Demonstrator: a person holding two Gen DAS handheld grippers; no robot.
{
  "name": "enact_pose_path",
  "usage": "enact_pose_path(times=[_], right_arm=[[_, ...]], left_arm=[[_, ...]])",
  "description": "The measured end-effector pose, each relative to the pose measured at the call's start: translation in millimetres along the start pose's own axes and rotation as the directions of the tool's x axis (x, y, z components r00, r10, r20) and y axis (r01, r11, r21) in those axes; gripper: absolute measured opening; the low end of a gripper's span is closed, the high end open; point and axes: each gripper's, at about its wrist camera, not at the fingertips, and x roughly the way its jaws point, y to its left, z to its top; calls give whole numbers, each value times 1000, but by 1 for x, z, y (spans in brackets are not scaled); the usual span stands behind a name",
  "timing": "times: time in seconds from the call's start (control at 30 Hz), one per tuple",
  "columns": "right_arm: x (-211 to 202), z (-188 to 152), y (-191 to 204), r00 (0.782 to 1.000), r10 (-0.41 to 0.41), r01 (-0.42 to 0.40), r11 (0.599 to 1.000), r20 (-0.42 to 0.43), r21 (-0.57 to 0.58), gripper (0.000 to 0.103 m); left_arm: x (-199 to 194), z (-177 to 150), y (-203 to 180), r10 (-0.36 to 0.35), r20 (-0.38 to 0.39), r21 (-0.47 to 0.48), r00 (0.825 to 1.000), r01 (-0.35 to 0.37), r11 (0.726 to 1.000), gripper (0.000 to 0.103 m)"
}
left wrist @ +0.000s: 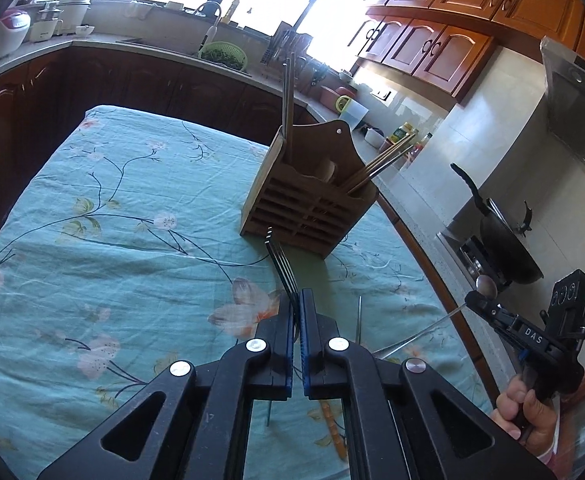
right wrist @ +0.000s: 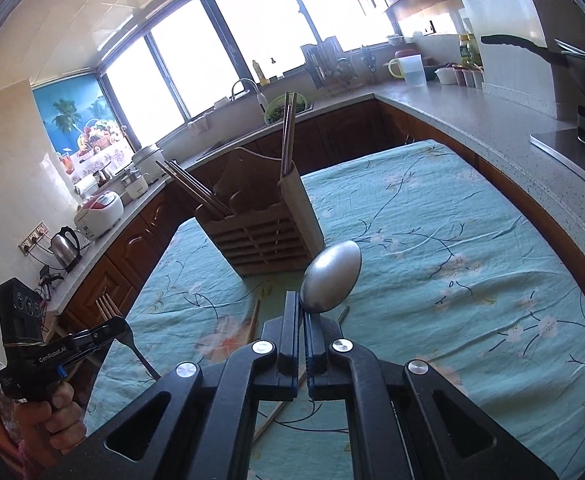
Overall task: Organize utensils
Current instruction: 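Close the left tool on the metal fork while the right tool grasps the metal spoon, then lift the fork and spoon and carry them to the wooden holder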
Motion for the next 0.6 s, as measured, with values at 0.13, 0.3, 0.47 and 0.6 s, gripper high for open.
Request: enact_pose_path(times=[0.13,0.3,0.47,0.6], right_arm=[[-4,6,3,1000,6,-5,1000,20,-12,2],[-5,10,5,999,12,-11,1000,34,-19,2],[-4,12,7,999,11,-10,1000,37,-26,2],[-1,12,8,999,7,-6,1000,34,-30,2]], left_arm=[[-5,3,-1,-7,21,-3,1000,7,1000,1],[-6,5,-1,-10,31,-3,999,10,1000,1],[-4,8,-1,-13,36,-5,999,13,1000,1],[-1,11,0,-15,38,-8,999,15,1000,1]])
